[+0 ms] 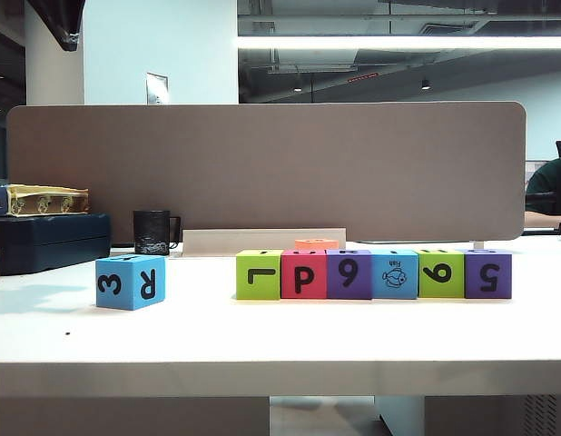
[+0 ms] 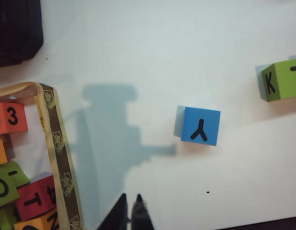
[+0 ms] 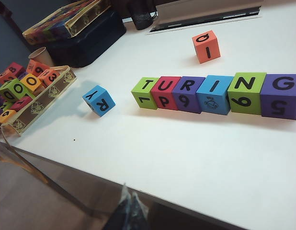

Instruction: Select the appropriate blocks from the scattered letter blocks on the table and arrange them in a row to spell out "TURING".

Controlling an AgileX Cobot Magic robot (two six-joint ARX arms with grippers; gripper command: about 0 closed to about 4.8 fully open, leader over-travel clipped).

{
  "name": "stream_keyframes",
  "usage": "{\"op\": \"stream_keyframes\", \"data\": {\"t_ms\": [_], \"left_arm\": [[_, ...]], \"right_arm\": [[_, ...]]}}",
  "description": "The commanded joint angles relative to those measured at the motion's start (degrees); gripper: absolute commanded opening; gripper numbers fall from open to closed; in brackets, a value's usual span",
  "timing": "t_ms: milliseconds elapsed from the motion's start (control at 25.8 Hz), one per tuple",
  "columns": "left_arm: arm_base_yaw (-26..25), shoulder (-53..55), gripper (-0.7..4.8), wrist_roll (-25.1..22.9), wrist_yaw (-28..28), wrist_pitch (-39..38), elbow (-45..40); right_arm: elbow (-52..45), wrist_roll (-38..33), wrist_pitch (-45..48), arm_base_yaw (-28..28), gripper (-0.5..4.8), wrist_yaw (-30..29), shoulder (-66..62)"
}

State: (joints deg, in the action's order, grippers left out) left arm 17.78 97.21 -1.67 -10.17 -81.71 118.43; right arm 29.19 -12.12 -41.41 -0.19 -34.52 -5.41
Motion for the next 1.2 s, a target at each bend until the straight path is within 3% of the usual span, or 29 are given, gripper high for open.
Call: {"op": "stream_keyframes", "data": {"t_ms": [39,388,853,1008,1202], "left_arm": [[0.02,-0.24,0.13,0.22,-0.11,-0.33,0.11],[0.02,-0.24,0.13,1.53,-0.13,-0.28,0.09],[0.02,-0.24,0.13,1.68,-0.11,0.20,0.09],[0.02,-0.24,0.13,1.70,-0.11,0.74,0.09],[0.02,-0.24,0.13,1.70,-0.11,0.85,0.09]], "right_arm": [[0.33,0.13,0.92,-0.04,-0.01,-0.13,-0.07],[0.28,0.15,6.10,-0.09,-0.01,1.11,-0.09],[0.22,0.37,7.30,-0.09,-0.01,26.10,-0.09],[-1.60,4.55,10.75,-0.09,-0.01,27.54,-0.07],[-5.22,4.61,13.46,-0.07,-0.01,27.10,-0.07]]}}
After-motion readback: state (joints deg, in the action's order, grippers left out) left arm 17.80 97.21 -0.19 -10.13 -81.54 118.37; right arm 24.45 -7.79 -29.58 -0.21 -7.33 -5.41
